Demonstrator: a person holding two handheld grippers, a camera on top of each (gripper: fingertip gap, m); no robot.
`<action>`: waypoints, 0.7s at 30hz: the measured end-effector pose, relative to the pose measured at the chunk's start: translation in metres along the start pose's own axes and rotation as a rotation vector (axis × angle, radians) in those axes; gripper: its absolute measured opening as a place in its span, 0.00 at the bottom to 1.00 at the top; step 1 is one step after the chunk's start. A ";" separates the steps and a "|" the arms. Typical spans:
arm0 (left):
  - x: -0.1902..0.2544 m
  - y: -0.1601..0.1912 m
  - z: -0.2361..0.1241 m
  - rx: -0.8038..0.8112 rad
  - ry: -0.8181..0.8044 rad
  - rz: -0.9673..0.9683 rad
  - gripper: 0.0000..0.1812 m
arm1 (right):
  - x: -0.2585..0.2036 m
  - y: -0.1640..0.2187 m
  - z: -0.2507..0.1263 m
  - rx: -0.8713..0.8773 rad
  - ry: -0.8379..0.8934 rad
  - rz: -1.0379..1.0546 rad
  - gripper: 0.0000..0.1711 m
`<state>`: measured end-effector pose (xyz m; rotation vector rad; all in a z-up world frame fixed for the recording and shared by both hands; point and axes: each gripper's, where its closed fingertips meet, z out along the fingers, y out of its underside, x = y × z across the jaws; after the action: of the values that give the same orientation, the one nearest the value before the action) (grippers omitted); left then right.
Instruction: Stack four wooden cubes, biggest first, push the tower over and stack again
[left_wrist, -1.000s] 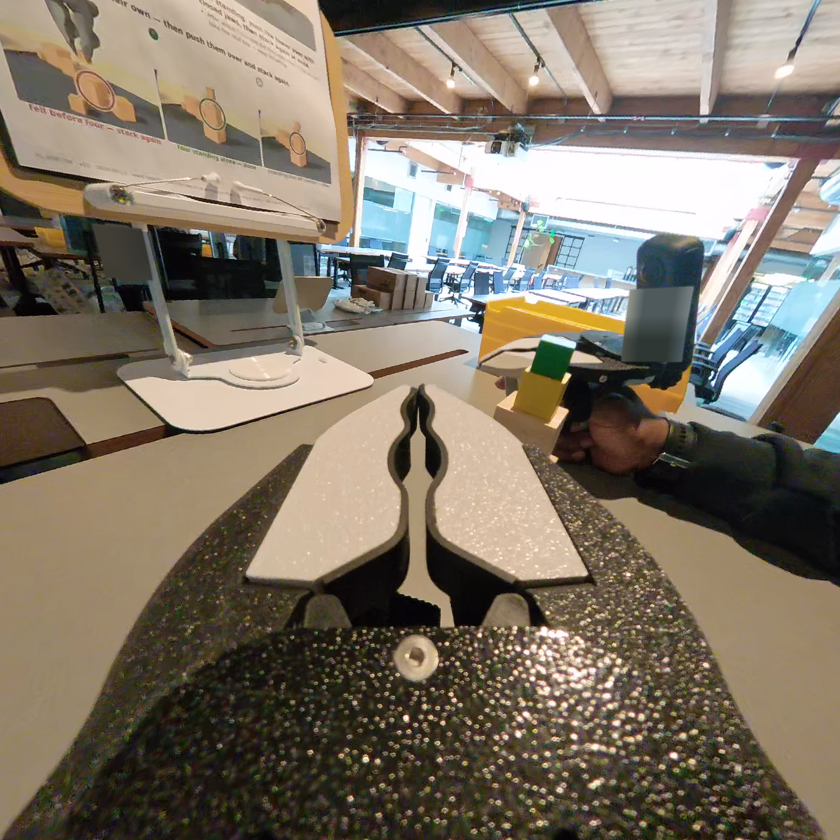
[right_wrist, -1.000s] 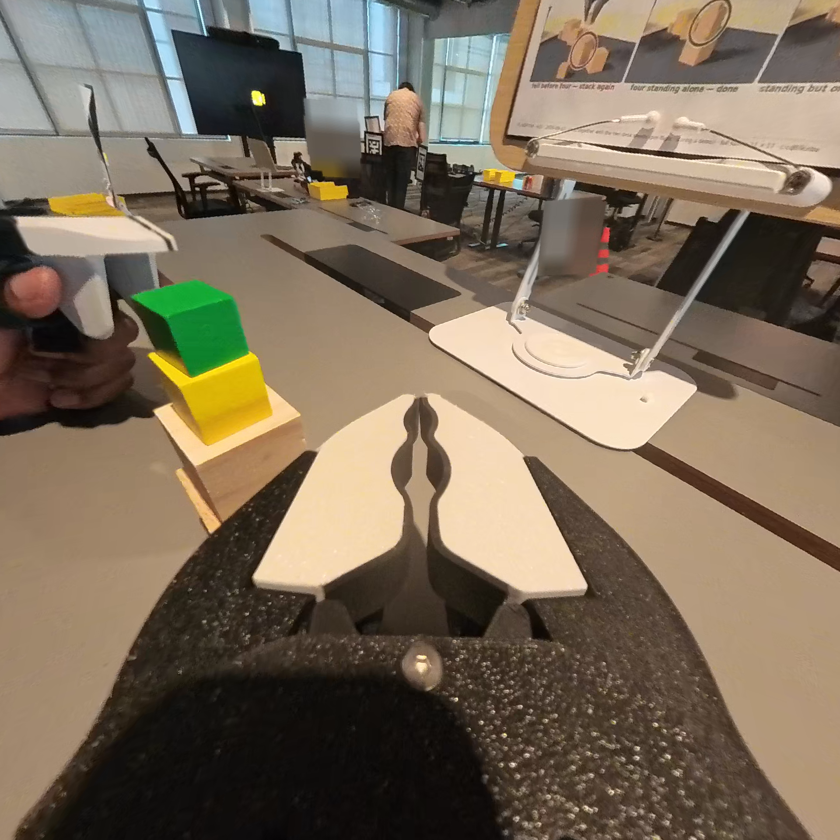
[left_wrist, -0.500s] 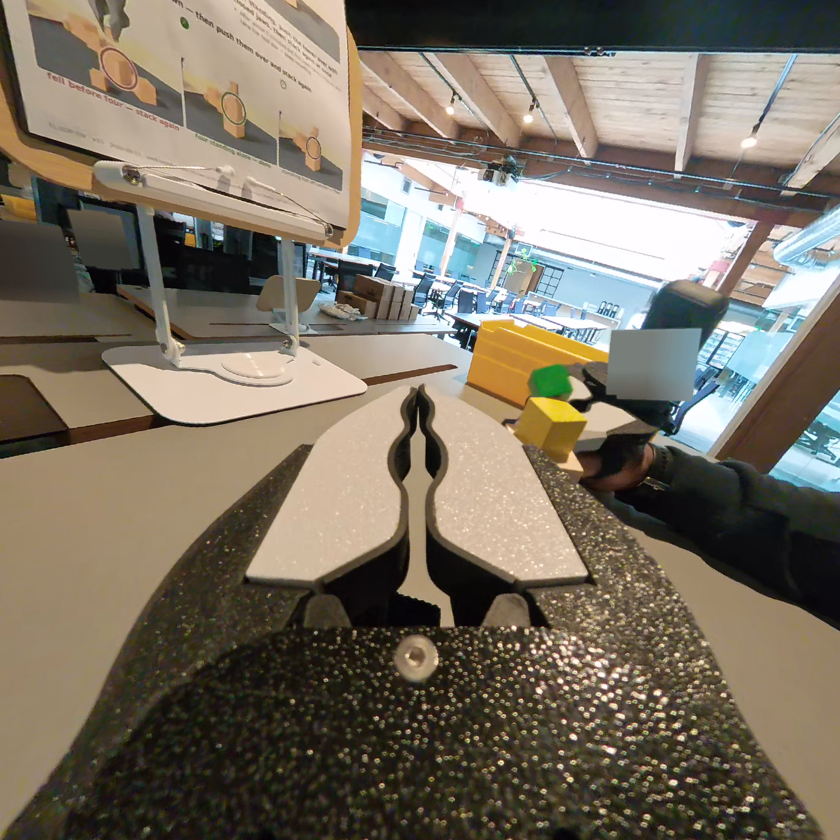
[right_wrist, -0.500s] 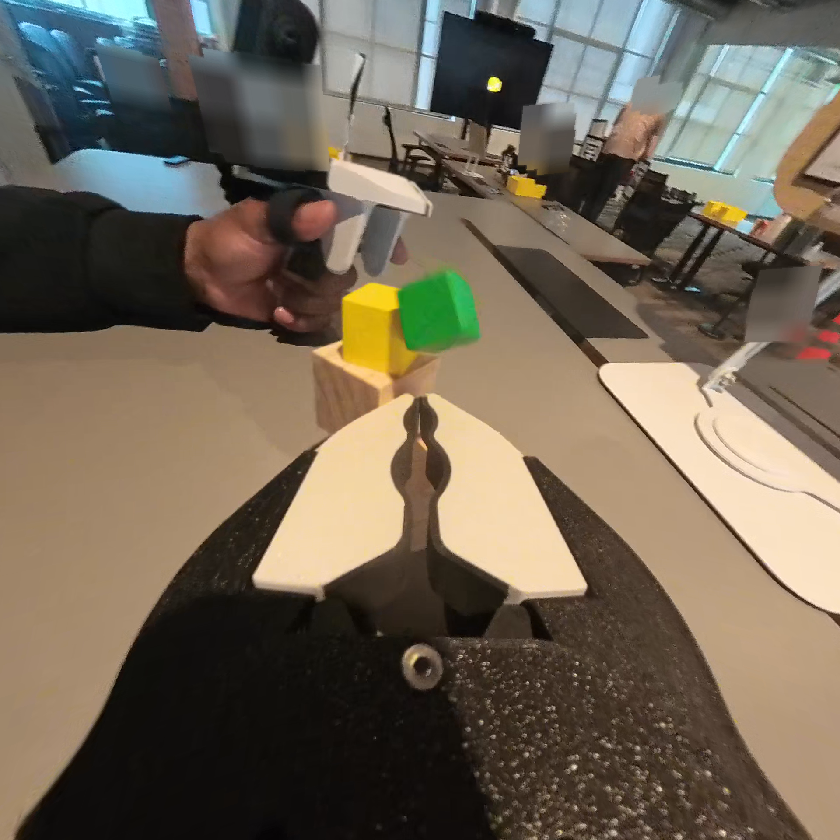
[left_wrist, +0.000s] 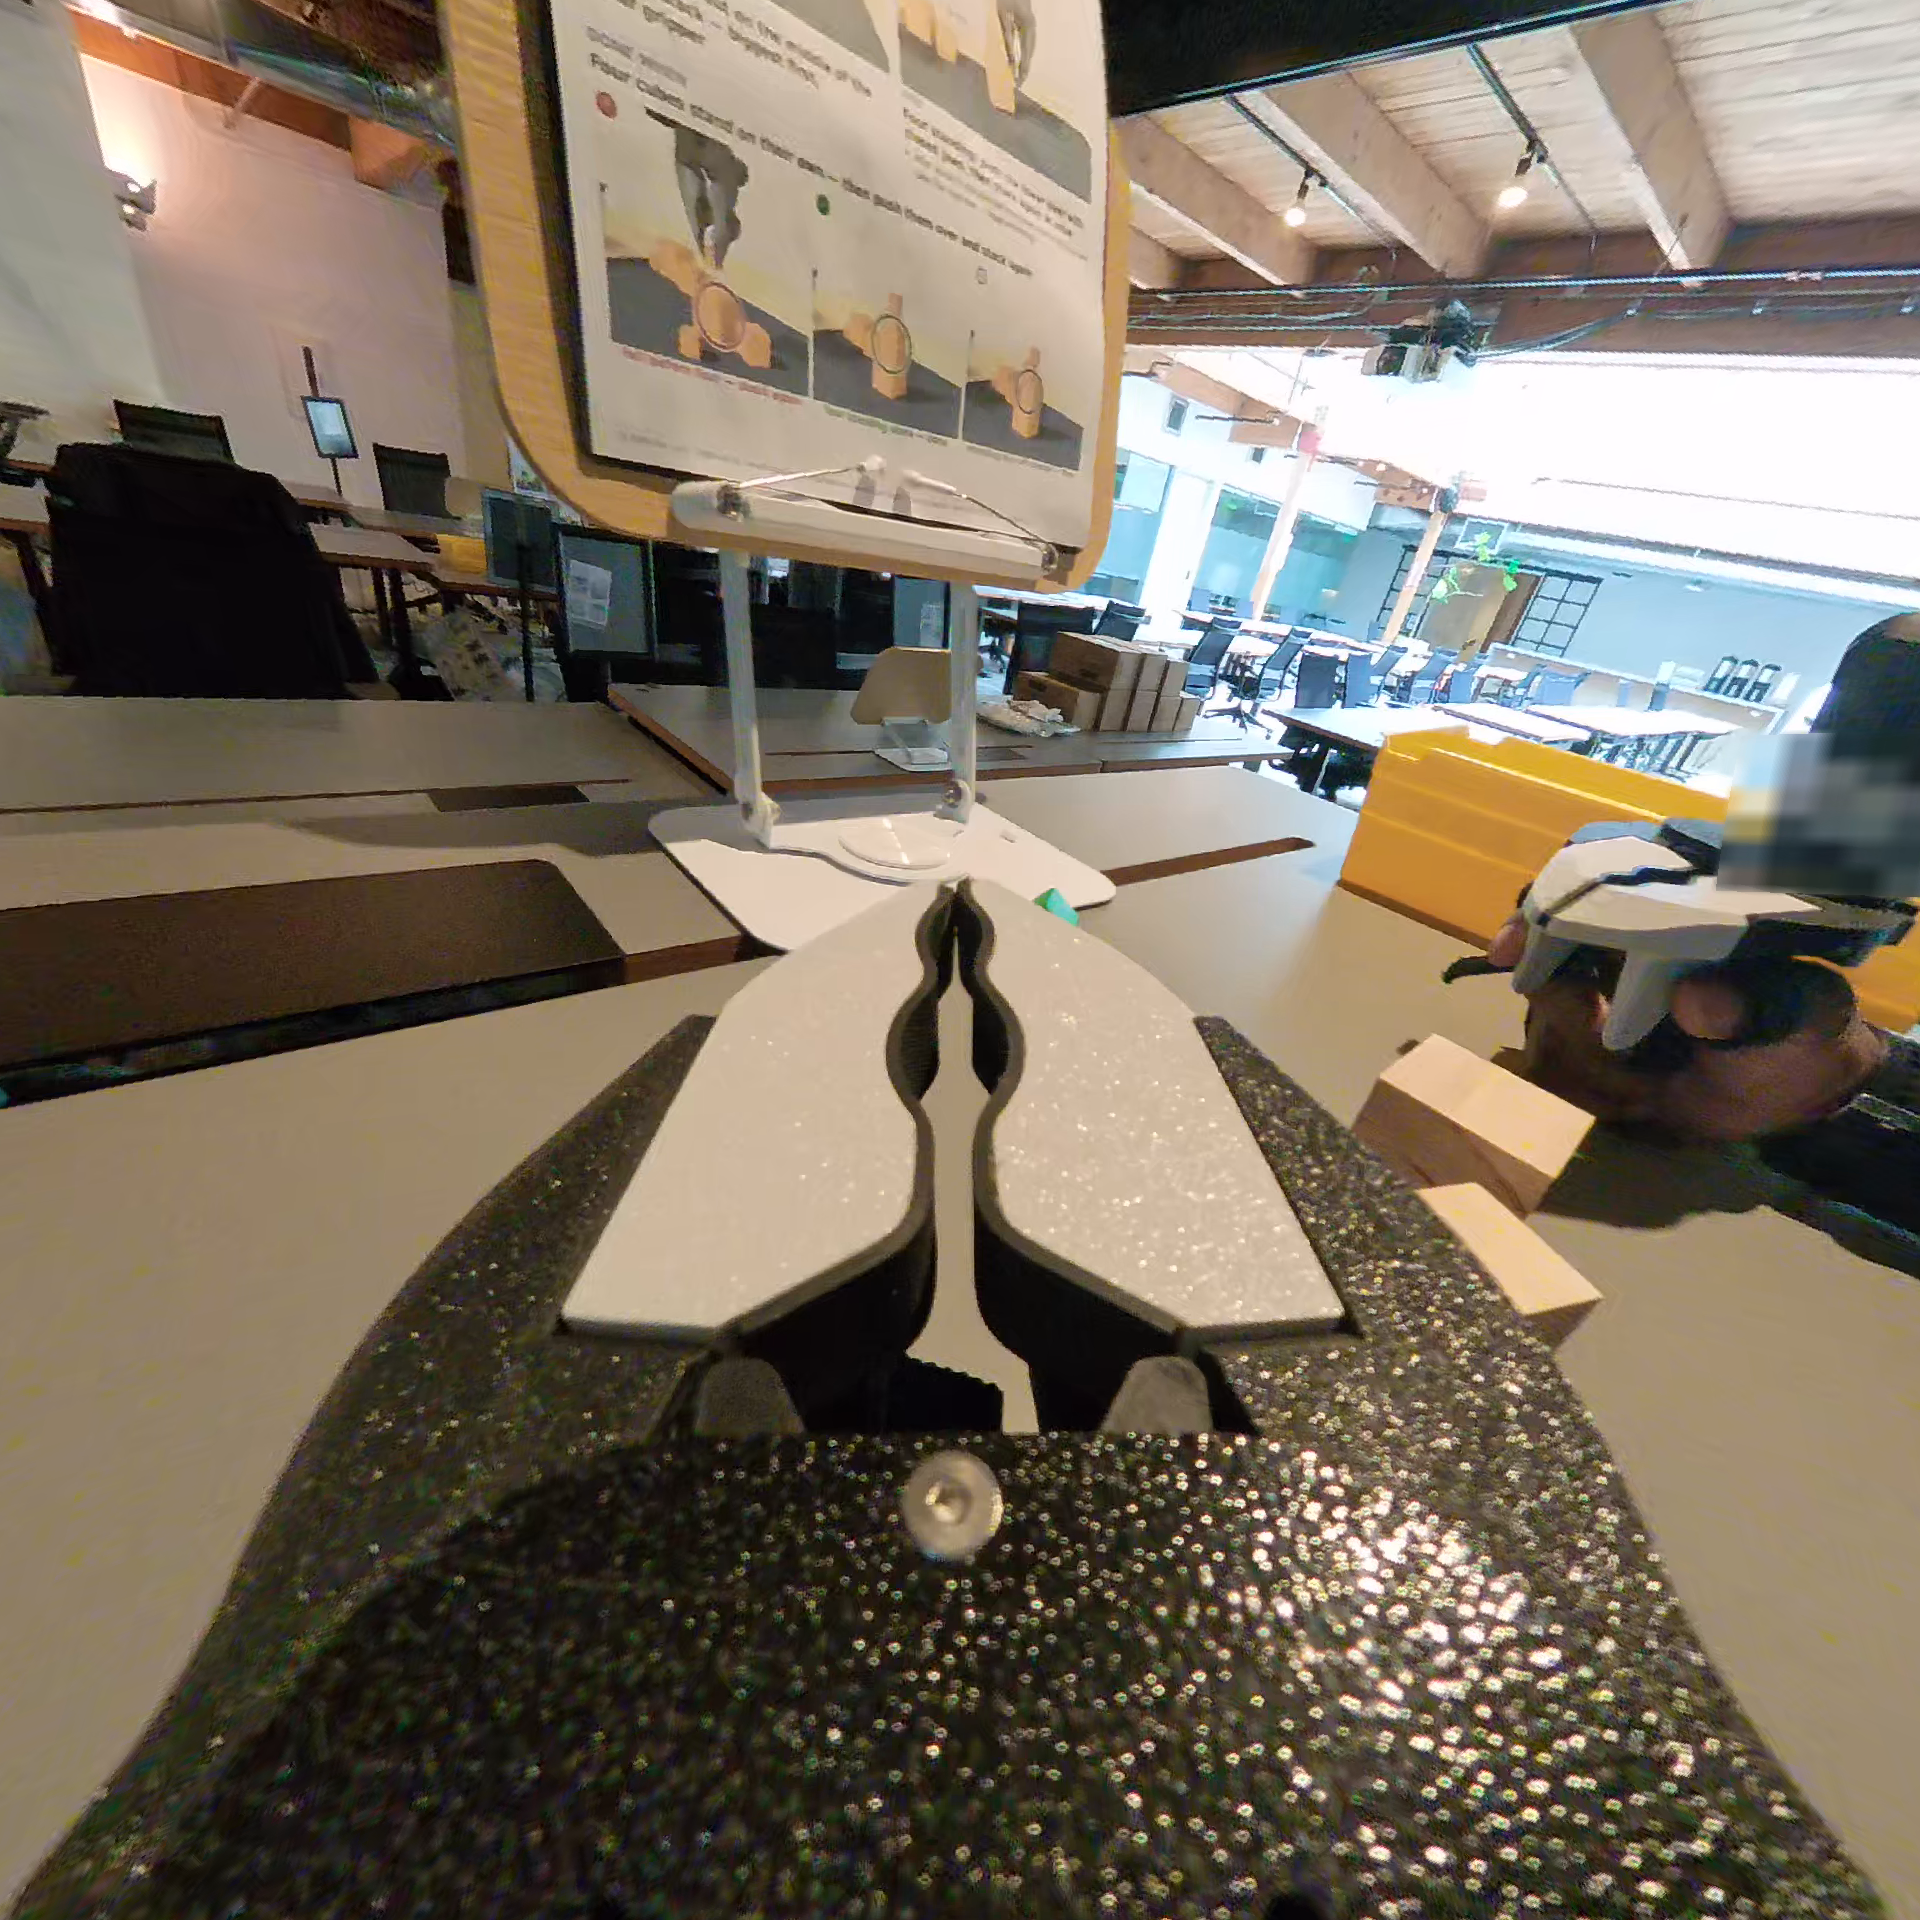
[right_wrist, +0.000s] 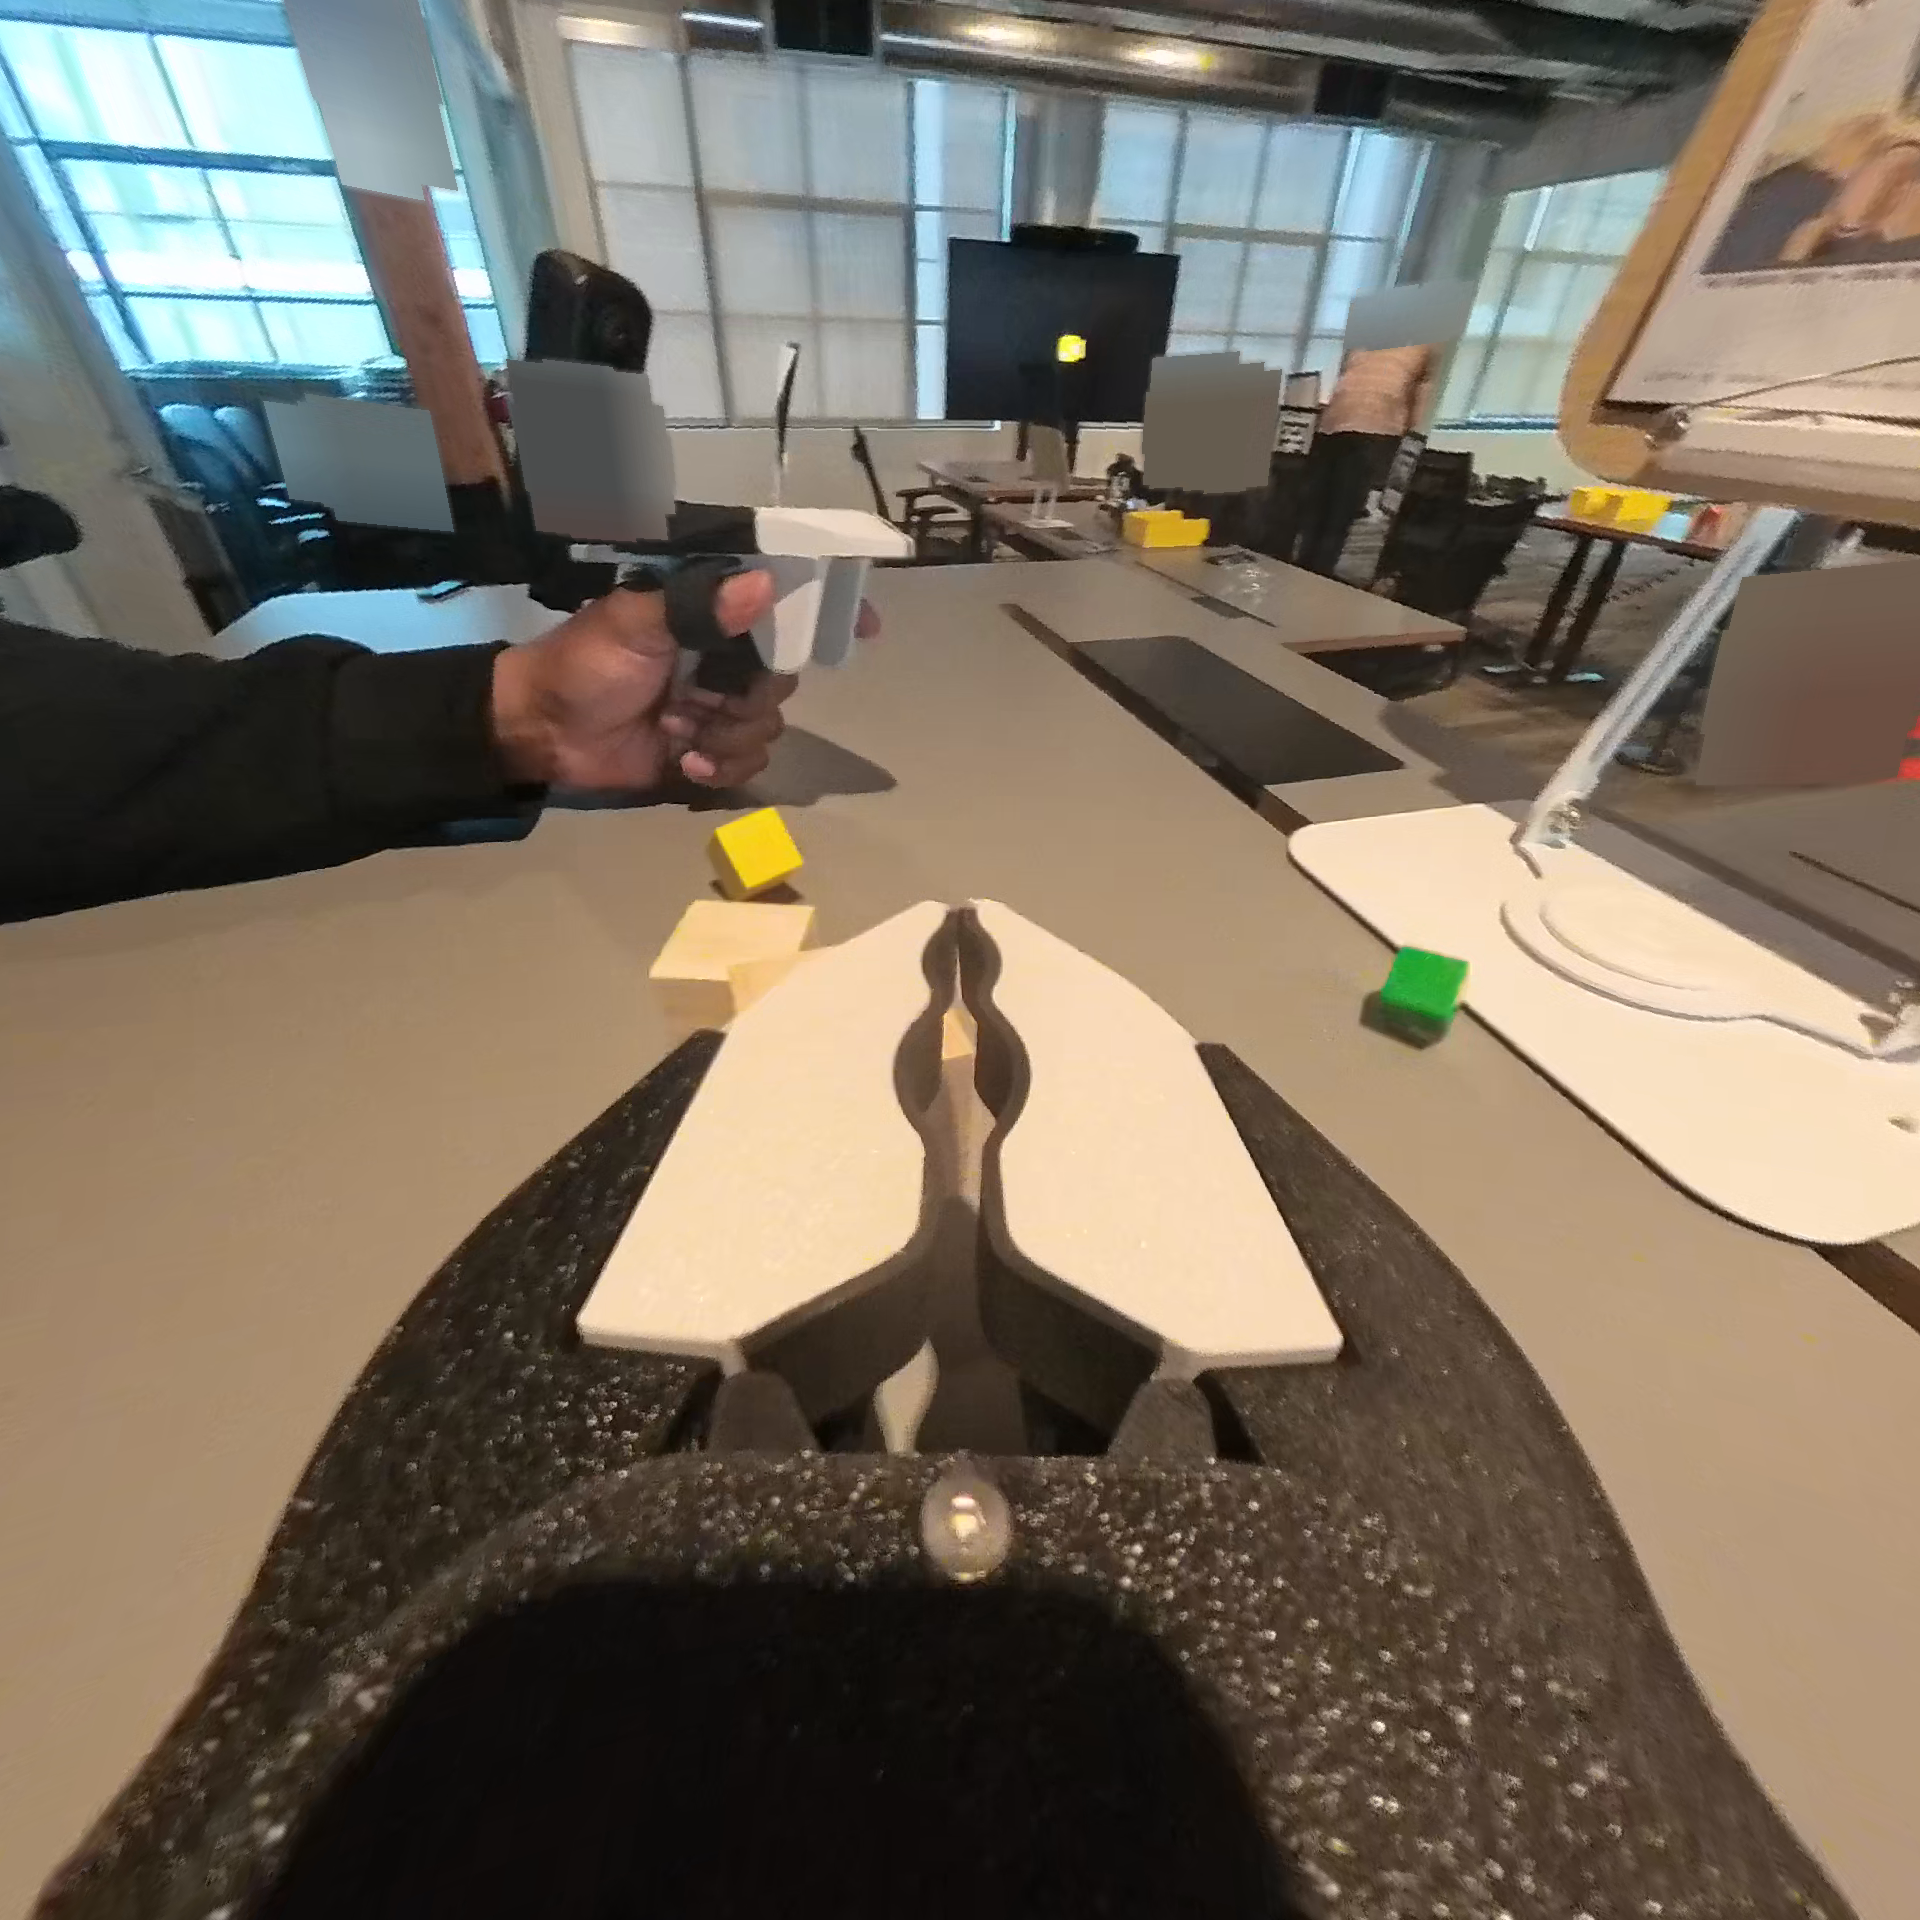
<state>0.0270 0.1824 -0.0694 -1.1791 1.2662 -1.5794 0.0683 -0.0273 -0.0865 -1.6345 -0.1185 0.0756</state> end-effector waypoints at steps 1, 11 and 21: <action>-0.003 0.000 0.000 -0.001 0.002 -0.008 0.00 | 0.003 0.000 0.000 -0.003 0.014 0.013 0.00; 0.006 0.014 0.011 -0.114 0.068 0.006 0.04 | 0.026 0.003 0.000 -0.008 0.085 0.132 0.00; 0.088 0.031 -0.008 -0.263 0.433 0.303 0.20 | 0.030 -0.001 -0.004 0.031 0.087 0.175 0.00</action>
<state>-0.0041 0.0951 -0.0834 -0.7622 1.8837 -1.5159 0.0986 -0.0276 -0.0849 -1.6119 0.0918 0.1393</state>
